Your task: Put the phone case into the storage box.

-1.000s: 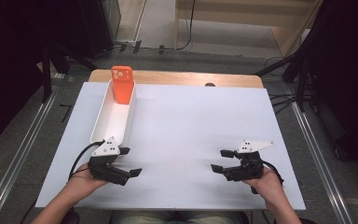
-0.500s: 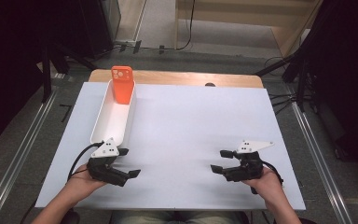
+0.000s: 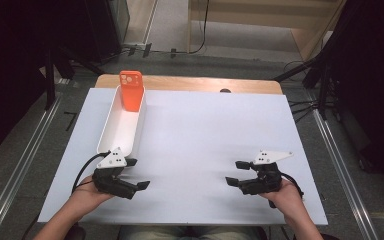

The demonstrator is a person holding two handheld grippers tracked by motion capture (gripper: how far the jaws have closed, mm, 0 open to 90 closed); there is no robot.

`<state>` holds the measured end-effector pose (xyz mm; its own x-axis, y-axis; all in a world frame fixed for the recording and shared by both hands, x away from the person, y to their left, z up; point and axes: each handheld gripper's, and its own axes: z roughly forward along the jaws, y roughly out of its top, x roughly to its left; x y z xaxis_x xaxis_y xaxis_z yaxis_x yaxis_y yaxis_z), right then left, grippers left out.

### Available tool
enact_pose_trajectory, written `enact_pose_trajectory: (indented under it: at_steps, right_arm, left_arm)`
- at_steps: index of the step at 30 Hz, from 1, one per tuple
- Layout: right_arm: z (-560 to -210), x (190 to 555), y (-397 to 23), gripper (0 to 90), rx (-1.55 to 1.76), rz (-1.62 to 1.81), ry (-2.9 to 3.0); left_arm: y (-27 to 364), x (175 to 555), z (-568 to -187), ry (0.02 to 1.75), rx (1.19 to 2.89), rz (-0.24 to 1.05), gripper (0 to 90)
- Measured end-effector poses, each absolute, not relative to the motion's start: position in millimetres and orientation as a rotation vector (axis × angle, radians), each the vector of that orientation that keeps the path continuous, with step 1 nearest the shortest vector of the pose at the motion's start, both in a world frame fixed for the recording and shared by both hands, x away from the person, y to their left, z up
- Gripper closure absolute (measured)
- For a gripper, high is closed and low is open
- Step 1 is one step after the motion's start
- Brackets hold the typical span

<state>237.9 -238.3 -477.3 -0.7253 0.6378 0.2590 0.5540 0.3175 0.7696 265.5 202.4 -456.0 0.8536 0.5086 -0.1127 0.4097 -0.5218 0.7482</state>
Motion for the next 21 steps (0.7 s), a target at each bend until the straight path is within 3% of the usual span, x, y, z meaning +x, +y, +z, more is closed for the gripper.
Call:
enact_pose_trajectory:
  at_steps: [21]
  right_arm:
    - [-477.0,237.6,-238.1,25.5,1.122,1.385,2.477]
  left_arm:
    - [203.2,265.4,-455.2,0.660,2.189,0.155,11.9]
